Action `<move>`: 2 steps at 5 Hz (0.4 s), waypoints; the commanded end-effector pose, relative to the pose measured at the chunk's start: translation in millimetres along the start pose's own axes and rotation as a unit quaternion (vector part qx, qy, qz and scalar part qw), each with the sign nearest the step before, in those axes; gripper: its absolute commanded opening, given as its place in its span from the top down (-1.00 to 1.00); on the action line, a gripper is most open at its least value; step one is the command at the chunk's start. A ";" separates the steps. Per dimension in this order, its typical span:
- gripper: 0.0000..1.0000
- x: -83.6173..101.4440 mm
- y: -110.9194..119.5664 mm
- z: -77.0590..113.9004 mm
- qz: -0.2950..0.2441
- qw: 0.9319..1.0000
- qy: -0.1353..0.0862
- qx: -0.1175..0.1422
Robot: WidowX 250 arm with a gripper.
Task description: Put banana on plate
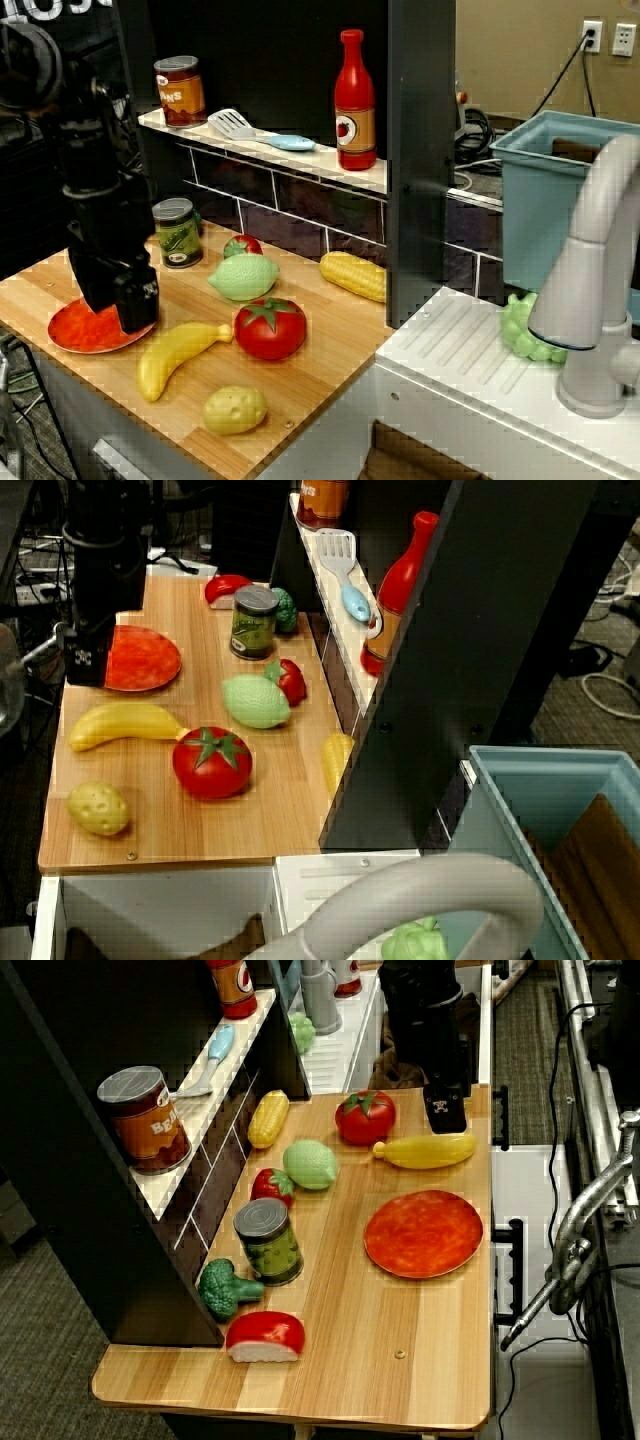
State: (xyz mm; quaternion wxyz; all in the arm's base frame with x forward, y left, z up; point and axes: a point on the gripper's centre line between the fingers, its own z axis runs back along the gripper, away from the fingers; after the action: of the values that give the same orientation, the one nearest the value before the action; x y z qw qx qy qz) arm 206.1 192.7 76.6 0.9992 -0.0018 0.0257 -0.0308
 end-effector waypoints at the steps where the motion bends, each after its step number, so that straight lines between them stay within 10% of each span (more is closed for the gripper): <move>1: -1.00 13.0 -5.2 -17.3 0.009 1.000 0.007 0.008; 2: -1.00 20.9 -3.8 -24.6 0.025 1.000 0.010 0.005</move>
State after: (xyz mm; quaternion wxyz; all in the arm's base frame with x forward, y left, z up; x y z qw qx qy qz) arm 219.2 182.0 40.7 0.9986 -0.0095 0.0508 -0.0096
